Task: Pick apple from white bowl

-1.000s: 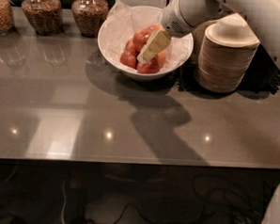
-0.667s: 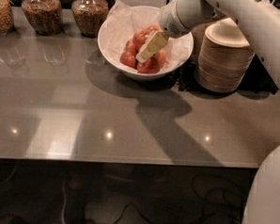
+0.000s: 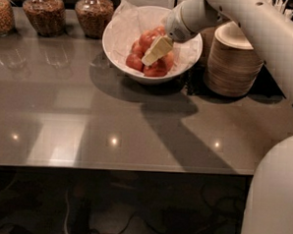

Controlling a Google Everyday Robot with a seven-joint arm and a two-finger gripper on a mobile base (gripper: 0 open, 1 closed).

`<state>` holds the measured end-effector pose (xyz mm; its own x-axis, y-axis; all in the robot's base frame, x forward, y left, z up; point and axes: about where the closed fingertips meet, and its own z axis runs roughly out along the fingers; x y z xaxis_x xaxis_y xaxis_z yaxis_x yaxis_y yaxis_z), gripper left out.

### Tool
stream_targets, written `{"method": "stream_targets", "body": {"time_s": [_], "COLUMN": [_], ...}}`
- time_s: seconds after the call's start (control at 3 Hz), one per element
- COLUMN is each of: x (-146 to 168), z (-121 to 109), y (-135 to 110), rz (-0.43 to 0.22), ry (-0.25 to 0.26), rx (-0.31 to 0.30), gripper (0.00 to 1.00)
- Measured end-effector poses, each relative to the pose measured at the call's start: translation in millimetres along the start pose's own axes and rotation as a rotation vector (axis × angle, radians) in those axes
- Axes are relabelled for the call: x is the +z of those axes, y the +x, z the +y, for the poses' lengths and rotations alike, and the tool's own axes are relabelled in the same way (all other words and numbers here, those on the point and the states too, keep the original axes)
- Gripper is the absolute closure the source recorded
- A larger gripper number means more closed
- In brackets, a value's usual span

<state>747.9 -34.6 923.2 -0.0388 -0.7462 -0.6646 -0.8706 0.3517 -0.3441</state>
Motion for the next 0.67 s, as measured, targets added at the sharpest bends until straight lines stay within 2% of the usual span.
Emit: {"method": "stream_targets", "body": {"time_s": [0.33,0.67], "x": [5.2,6.4], "z": [2.1,2.3], "y": [2.9,3.8], "rz": [0.016,0.02], "ry": [-0.012,-0.014], "rx": [0.001,0.004], "gripper": [0.35,0.48]}}
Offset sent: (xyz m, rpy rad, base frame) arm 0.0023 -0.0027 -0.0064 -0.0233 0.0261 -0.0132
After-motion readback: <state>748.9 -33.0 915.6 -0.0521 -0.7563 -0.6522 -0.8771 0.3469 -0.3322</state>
